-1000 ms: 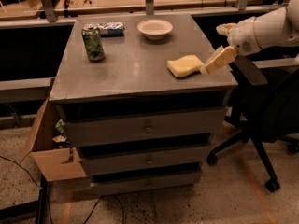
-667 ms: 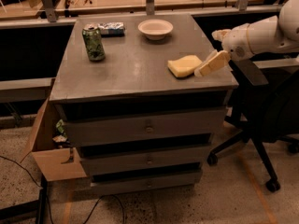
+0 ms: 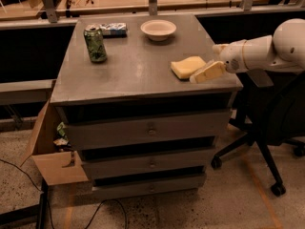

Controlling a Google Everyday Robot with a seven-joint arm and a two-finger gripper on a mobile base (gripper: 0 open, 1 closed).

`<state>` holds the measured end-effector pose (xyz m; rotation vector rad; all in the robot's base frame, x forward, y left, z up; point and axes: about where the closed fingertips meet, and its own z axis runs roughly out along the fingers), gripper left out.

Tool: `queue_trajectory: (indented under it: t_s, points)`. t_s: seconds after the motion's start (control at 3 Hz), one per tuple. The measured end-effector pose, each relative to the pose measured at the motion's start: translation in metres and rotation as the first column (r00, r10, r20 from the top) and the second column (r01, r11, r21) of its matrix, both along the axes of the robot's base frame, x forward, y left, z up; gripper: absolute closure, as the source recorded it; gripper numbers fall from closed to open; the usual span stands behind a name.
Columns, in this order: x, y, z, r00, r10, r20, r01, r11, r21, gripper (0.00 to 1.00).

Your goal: Move sponge near paper bowl

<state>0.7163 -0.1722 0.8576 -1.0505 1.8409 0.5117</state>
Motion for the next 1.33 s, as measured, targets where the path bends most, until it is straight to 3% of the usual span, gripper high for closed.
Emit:
queue_trajectory:
  t_s: [0.33,1.0,1.33]
  points:
    - [0.004,0.01,-0.009,0.9999,0.008,-0.007,-0.008,0.999,0.031,0.17]
    - [0.007,0.021,-0.015,0.9997,0.023,-0.009,-0.022,0.997,0.076,0.63]
    - [0.017,0.028,-0.003,0.9993,-0.034,0.017,0.032,0.993,0.111,0.87]
